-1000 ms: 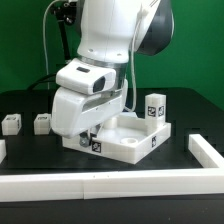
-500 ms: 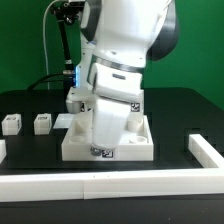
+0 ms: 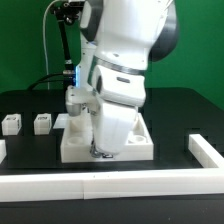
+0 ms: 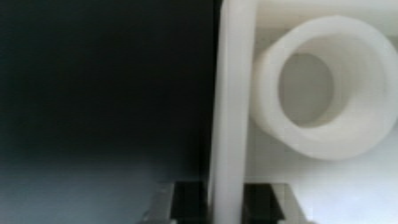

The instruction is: Assemble square table

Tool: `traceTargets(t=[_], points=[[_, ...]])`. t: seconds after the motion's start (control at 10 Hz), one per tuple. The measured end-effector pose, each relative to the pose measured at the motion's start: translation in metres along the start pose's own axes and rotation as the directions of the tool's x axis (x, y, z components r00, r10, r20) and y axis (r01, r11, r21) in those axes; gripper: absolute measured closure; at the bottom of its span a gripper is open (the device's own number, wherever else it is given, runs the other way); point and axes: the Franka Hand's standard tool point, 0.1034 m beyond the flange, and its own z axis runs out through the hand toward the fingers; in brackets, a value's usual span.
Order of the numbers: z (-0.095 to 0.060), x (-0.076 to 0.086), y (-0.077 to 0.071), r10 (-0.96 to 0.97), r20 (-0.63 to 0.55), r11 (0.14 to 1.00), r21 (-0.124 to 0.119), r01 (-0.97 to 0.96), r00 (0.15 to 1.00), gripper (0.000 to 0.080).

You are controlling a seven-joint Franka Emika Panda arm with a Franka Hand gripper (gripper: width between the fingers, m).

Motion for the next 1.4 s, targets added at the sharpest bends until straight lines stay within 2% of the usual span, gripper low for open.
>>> traceTargets(t=[0.2,0.3,0.9,1.1,1.3,1.4], points=[[-0.005,0.012,0.026,0.0,0.006,1.0,-0.007,0.0,1.0,0.0724],[-0.008,0.02,0.037,-0.001,0.005,1.0,-0.02,0.001,1.0,0.0724],[-0.007,0.017,0.037,0.016,0.001,1.0,-0.025,-0.016,1.0,0.0724],[-0.014,0.03,0.051,0.022,-0.007,0.999,-0.036,-0.022,1.0,0.0724],[-0.02,0.036,0.076,0.033,-0.015,0.998,-0.052,-0.034,0.999,0.0727],[-0.021,0.044,0.081,0.048,-0.02,0.998,-0.05,-0.048,0.999,0.0727]])
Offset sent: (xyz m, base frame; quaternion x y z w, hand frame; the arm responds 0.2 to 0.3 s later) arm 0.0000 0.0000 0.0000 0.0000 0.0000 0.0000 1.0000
